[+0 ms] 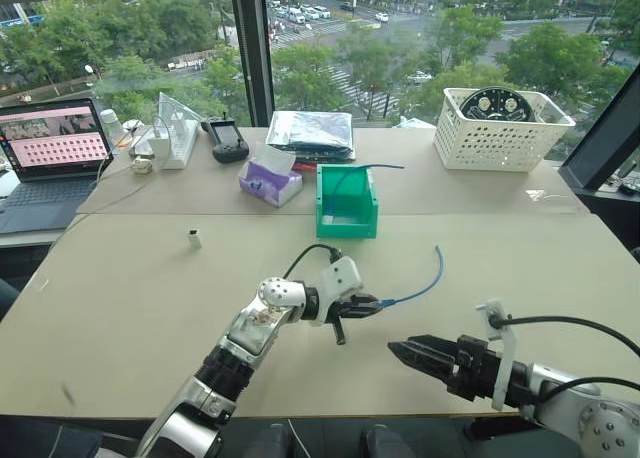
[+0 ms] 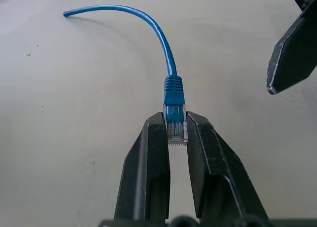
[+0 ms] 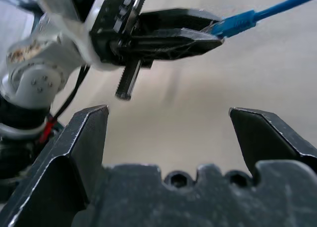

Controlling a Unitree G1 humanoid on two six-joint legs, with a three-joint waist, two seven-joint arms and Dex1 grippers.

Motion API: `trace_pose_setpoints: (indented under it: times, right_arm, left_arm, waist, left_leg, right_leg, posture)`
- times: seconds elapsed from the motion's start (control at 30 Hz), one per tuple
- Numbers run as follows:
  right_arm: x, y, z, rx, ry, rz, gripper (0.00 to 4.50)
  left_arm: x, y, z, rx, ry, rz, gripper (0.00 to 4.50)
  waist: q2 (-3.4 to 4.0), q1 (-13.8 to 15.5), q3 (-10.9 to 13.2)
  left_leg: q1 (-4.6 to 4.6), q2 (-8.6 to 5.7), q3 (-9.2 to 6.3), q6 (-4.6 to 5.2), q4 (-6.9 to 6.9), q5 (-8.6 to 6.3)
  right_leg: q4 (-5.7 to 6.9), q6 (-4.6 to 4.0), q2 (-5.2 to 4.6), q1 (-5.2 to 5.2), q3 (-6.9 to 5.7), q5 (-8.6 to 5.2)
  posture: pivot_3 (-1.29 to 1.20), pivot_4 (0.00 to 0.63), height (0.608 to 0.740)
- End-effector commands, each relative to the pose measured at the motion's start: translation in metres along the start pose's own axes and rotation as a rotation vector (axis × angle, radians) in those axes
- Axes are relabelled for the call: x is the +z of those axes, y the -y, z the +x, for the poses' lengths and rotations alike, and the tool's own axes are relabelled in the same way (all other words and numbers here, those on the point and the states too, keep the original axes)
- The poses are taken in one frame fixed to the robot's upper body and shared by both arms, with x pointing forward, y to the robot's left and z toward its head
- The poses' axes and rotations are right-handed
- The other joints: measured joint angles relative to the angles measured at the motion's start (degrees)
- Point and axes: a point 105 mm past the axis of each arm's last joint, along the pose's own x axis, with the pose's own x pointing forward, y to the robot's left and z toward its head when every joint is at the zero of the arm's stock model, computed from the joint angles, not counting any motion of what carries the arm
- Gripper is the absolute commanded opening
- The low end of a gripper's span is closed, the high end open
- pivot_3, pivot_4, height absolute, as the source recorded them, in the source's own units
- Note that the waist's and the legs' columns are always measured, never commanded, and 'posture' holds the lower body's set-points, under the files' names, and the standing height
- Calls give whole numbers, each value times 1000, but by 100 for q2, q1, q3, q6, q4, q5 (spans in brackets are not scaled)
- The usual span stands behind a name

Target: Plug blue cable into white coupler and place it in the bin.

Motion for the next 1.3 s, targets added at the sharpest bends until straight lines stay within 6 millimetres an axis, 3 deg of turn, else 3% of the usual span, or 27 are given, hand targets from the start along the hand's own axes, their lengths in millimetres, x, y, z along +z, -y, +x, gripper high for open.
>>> trace_pose_setpoints:
  times: [0.03, 0.3, 0.5, 1.17, 1.3]
  right_arm:
    - [28, 11, -3, -46, 192, 105, 4500]
    - [51, 6, 21, -9, 313, 244, 4500]
    - [54, 0, 34, 7, 325, 304, 4500]
    - [59, -10, 16, -23, 285, 362, 4500]
    - [66, -15, 16, -1, 304, 402, 3599]
  left_arm:
    - [40, -10, 0, 67, 118, -40, 89]
    - [51, 13, 7, -28, 133, -86, 89]
    - [52, 21, 9, -45, 130, -86, 89]
    - [51, 19, 9, -10, 127, -96, 89]
    - [50, 19, 10, -15, 126, -100, 89]
  waist:
    - [0, 10, 0]
    - [10, -51, -4]
    - [14, -92, -5]
    - [15, -143, -3]
    - [14, -133, -3]
  left_leg:
    - [-1, -2, -4, 0, 0, 0]
    - [-5, -15, -4, 2, -21, -1]
    - [-3, -13, -6, 2, -20, -1]
    - [-7, -7, -1, 3, -23, -1]
    - [-8, -8, 1, 3, -22, -1]
  right_leg:
    - [1, 0, 0, 0, -1, 0]
    - [-1, -33, -1, -6, 4, 20]
    - [0, -34, 0, -3, 2, 20]
    - [-14, 5, 4, 0, 8, -6]
    - [-16, 9, 4, 1, 10, -9]
  posture:
    - [0, 150, 736]
    - [0, 150, 736]
    - [0, 150, 736]
    - [0, 150, 736]
    - [0, 150, 736]
